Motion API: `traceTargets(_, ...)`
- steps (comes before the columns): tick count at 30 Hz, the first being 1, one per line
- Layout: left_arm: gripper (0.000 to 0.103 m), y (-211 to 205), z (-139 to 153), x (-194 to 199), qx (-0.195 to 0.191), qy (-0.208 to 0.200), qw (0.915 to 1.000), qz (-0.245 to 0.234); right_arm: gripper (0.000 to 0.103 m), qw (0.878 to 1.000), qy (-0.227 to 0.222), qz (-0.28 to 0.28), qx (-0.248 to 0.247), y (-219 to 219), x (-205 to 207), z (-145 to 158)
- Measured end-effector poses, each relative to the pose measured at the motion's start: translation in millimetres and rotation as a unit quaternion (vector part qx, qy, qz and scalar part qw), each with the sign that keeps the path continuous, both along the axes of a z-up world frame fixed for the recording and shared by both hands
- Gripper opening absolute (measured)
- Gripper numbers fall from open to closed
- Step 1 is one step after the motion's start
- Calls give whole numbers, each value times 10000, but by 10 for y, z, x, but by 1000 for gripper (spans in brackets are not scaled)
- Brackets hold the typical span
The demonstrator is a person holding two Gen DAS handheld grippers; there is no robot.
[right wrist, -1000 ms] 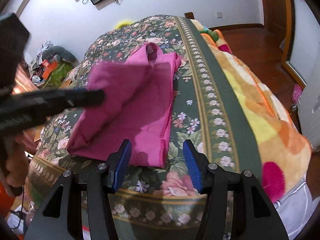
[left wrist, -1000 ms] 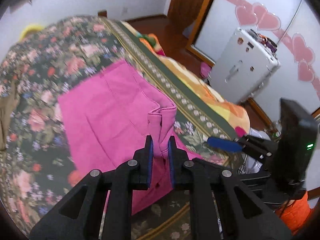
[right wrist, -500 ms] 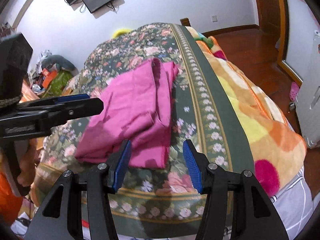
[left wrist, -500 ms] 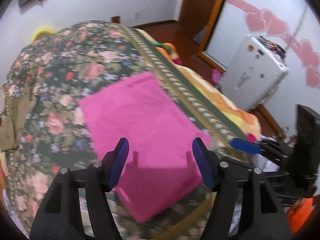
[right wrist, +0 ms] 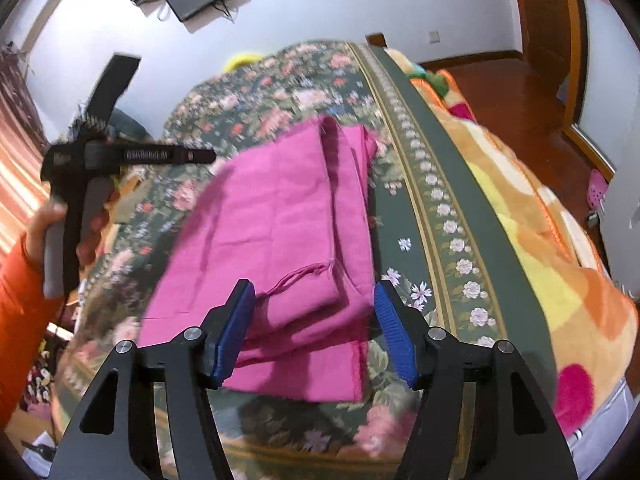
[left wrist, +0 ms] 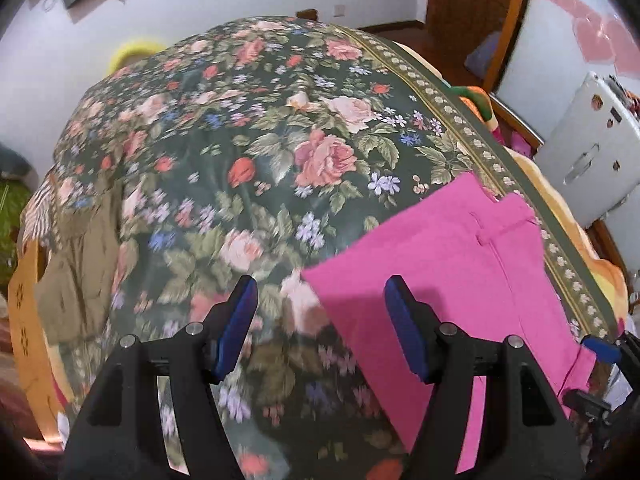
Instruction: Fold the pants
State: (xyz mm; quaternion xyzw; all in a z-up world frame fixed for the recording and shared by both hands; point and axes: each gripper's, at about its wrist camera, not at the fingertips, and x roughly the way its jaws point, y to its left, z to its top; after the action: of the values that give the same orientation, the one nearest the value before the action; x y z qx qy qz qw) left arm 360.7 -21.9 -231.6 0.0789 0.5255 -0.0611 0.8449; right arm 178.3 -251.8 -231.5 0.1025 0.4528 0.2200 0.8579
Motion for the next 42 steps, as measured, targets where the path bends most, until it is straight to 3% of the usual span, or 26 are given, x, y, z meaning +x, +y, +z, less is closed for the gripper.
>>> traceTargets(6, 77, -192, -208, 252, -97, 59, 9990, -430, 58, 9996, 150, 29, 249, -65, 70, -176)
traceTargets(9, 80, -263, -424, 319, 405, 118, 9977, -532, 58, 9998, 121, 21, 179, -68, 105, -175)
traceTargets(11, 83, -214, -479, 313, 374, 91, 9979, -522, 58, 9999, 99, 34, 81, -55, 137, -165)
traceTargets(16, 84, 56, -560, 173, 787, 84, 9965, -280, 58, 9999, 75, -92, -66, -45, 185, -85)
traceTargets(23, 83, 503, -562, -130, 834, 274, 9961, 121, 58, 9997, -32, -230, 47, -103, 29, 64)
traceTargets(28, 74, 624, -476, -279, 651, 449, 9965, 264, 59, 9994, -38, -330, 72, -151, -77, 115)
traceTargets(33, 74, 710, -426, -610, 980, 363, 9941, 275, 60, 9994, -28, -326, 72, -156, -135, 150)
traceTargets(35, 74, 786, -392, -747, 908, 311, 9947, 375, 61, 9997, -24, -255, 57, -121, -157, 159)
traceTargets(38, 74, 967, -355, -975, 447, 343, 9966, 606, 60, 9999, 40, -112, 108, -38, -147, 143)
traceTargets(42, 74, 1042, -271, -1173, 299, 181, 9969, 711, 60, 9997, 112, 170, 131, 153, -147, 98)
